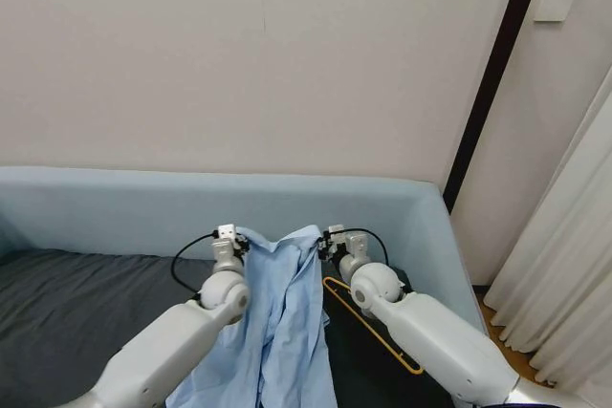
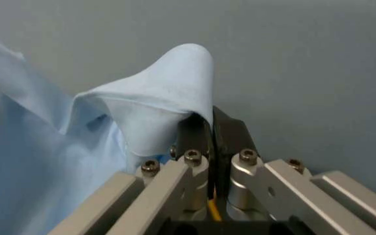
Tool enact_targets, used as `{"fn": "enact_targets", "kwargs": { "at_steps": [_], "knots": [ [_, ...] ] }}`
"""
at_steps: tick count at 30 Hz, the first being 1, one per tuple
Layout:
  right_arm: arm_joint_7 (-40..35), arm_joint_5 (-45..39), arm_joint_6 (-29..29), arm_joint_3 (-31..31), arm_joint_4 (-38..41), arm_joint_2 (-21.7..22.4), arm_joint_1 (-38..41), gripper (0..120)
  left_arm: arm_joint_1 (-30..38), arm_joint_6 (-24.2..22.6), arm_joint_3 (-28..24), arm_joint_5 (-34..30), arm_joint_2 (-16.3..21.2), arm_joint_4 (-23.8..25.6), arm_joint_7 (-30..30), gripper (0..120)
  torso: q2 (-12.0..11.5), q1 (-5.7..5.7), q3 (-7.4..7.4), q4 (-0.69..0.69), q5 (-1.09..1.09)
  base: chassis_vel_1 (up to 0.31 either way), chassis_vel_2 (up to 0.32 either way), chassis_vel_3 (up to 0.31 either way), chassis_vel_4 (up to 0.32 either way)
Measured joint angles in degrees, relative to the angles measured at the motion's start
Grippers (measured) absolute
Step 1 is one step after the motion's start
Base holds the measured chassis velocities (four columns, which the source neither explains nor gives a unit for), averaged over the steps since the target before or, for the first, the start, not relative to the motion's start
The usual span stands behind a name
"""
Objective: Pick up the clothes from the sofa and hang them on the clothes hanger.
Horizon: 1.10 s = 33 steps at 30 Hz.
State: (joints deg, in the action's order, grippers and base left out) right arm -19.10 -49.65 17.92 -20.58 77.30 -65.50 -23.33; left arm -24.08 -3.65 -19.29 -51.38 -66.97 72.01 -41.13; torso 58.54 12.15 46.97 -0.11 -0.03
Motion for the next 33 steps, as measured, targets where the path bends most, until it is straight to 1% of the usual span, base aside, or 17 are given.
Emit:
{"fn": "enact_targets", "kwargs": {
  "at_steps": [1, 2, 3, 5, 7, 9, 13, 16, 17, 19, 21, 23, 25, 27, 28, 30, 33],
  "knots": [
    [0.0, 1.0, 0.1, -0.2, -1.5, 0.8, -0.1, 0, 1.5, 0.8, -1.6, 0.3, -2.5, -3.2, 0.3, 0, 0.0, 0.00, 0.01, -0.01, 0.02, 0.000, 0.000, 0.000, 0.000],
    [0.5, 1.7, 0.2, -0.2, -2.6, 1.2, 0.2, 0, 2.5, 1.2, -2.2, 0.8, -3.7, -4.7, 0.7, 0, 0.0, 0.00, 0.00, -0.02, 0.02, 0.000, 0.000, 0.000, 0.000],
    [0.5, 1.7, 0.2, -0.2, -2.6, 1.2, 0.2, 0, 2.5, 1.2, -2.2, 0.8, -3.7, -4.7, 0.7, 0, 0.0, 0.00, 0.00, -0.02, 0.02, 0.000, 0.000, 0.000, 0.000],
    [1.6, 2.1, 0.2, 0.0, -3.9, 1.7, 0.6, 0, 4.4, 2.2, -3.0, 2.0, -6.0, -8.0, 1.4, 0, 0.0, 0.00, -0.01, 0.02, 0.02, 0.000, 0.000, 0.000, 0.000],
    [1.9, 2.1, 0.1, 0.0, -4.1, 1.7, 0.6, 0, 4.7, 2.4, -3.0, 2.2, -6.4, -8.6, 1.5, 0, 0.0, -0.01, -0.01, 0.02, 0.02, 0.000, 0.000, 0.000, 0.000],
    [3.2, 3.9, -1.7, -0.5, -4.6, 1.3, -0.3, 0, 4.9, 2.9, -3.0, 2.6, -7.0, -10.3, 1.5, 0, 0.0, -0.01, 0.00, 0.04, 0.01, 0.000, 0.000, 0.000, 0.000],
    [3.6, 5.1, -4.2, -0.7, -6.6, -0.4, -1.0, 0, 4.1, 3.1, -2.8, 2.8, -6.3, -10.9, 1.9, 0, 0.0, -0.01, -0.01, 0.07, 0.01, 0.000, 0.000, 0.000, 0.000],
    [4.7, 5.0, -5.8, -0.6, -8.3, -1.4, -1.1, 0, 2.7, 3.1, -2.7, 2.6, -4.0, -9.6, 3.0, 0, 0.0, -0.01, 0.00, 0.07, 0.00, 0.000, 0.000, 0.000, 0.000],
    [4.7, 5.0, -5.8, -0.6, -8.3, -1.4, -1.1, 0, 2.7, 3.1, -2.7, 2.6, -4.0, -9.6, 3.0, 0, 0.0, -0.01, 0.00, 0.07, 0.00, 0.000, 0.000, 0.000, 0.000],
    [5.5, 5.0, -6.1, -0.8, -8.5, -1.2, -1.4, 0, 1.8, 2.5, -3.5, 2.6, -0.6, -7.4, 6.3, 0, 0.0, -0.01, -0.01, 0.05, -0.02, 0.000, 0.000, 0.000, 0.000],
    [5.8, 5.3, -6.3, -1.3, -8.4, -0.8, -1.7, 0, 1.0, 2.7, -4.3, 3.9, 2.5, -6.3, 9.4, 0, 0.0, -0.01, 0.00, 0.07, 0.00, 0.000, 0.000, 0.000, 0.000],
    [5.8, 5.3, -6.3, -1.5, -8.3, -0.8, -1.8, 0, 0.7, 2.9, -4.4, 4.2, 2.9, -6.2, 9.9, 0, 0.0, -0.02, -0.01, 0.09, 0.00, 0.000, 0.000, 0.000, 0.000],
    [5.8, 5.3, -6.3, -1.6, -7.7, -0.8, -1.9, 0, 0.3, 3.0, -4.1, 4.4, 2.4, -6.1, 9.9, 0, 0.0, -0.02, -0.01, 0.08, -0.01, 0.000, 0.000, 0.000, 0.000],
    [5.6, 5.4, -6.2, -1.8, -6.7, -0.4, -2.1, 6, 0.0, 3.1, -3.9, 4.5, 1.5, -6.1, 9.6, 0, 0.0, -0.01, -0.01, 0.03, -0.01, 0.000, 0.000, 0.000, 0.000],
    [5.6, 5.4, -6.2, -1.8, -6.7, -0.4, -2.1, 6, 0.0, 3.1, -3.9, 4.5, 1.5, -6.1, 9.6, 0, 0.0, -0.01, -0.01, 0.03, -0.01, 0.000, 0.000, 0.000, 0.000],
    [5.4, 5.4, -5.7, -2.1, -4.8, 0.5, -2.8, 16, -0.1, 3.1, -3.9, 4.5, 0.7, -6.1, 8.8, 0, 0.0, -0.01, -0.01, 0.02, -0.01, 0.000, 0.000, 0.000, 0.000],
    [5.0, 6.0, -4.2, -2.8, -0.9, 2.7, -4.8, 27, 0.1, 2.9, -3.8, 4.1, -0.1, -7.1, 7.9, 0, 0.0, -0.01, -0.01, 0.03, -0.01, 0.000, 0.000, 0.000, 0.000]
  ]
}}
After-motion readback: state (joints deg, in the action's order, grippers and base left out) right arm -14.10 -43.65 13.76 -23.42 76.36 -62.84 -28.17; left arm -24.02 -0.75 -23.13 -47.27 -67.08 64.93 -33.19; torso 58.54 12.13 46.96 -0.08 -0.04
